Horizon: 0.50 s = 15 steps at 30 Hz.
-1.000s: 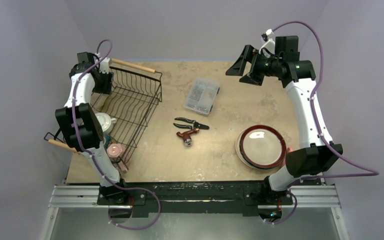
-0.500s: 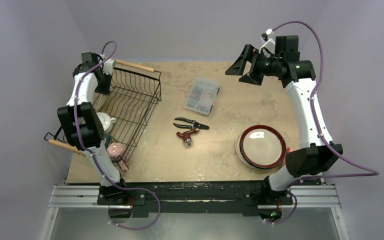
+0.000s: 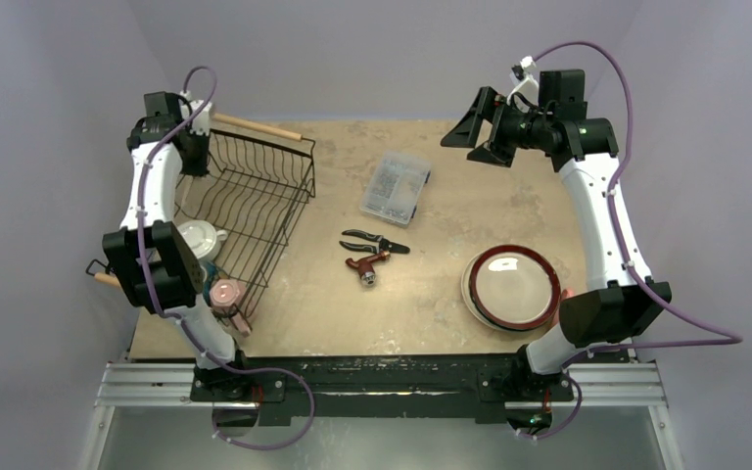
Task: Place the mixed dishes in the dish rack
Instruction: Pick up the plate from the dish rack.
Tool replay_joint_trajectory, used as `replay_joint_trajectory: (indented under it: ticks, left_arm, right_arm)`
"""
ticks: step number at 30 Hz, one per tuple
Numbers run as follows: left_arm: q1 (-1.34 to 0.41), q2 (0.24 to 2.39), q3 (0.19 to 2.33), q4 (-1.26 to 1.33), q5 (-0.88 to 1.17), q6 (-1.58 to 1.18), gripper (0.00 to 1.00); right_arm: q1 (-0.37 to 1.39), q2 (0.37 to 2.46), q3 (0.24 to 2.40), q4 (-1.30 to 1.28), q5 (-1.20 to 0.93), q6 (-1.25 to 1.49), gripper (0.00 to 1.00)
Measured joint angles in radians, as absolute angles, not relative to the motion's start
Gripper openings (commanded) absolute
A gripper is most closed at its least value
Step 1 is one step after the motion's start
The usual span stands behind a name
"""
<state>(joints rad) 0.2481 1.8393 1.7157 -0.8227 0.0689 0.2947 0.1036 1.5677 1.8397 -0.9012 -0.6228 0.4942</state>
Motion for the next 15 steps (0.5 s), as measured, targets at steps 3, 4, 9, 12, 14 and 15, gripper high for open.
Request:
replay_joint_trajectory:
  ticks: [3, 4, 9, 12, 14, 15]
  left_arm:
    - [0.252, 1.774, 1.716, -0.82, 0.067, 0.22, 0.0]
    - [0.253, 1.751, 1.717, -0.823, 0.068, 0.189, 0.0]
    - [0.252, 1.661, 1.723, -0.821, 0.096, 0.001, 0.0]
    - [0.23, 1.574, 1.654, -0.768, 0.121, -0.067, 0.0]
    - [0.21, 1.502, 1.581, -0.734, 0.164, -0.094, 0.0]
    - [0.202, 1.468, 1.545, -0.717, 0.197, -0.099, 0.0]
  right_arm:
    - [0.104, 1.567, 1.84, -0.901, -0.628, 0.494, 0.87]
    - [0.104, 1.567, 1.84, -0.901, -0.631, 0.494, 0.87]
    - [0.105, 1.558, 1.84, -0.902, -0.647, 0.493, 0.87]
    - [0.11, 1.556, 1.84, -0.904, -0.648, 0.492, 0.87]
    - [0.113, 1.557, 1.84, -0.908, -0.648, 0.489, 0.87]
    - [0.116, 1.557, 1.84, -0.912, -0.648, 0.489, 0.87]
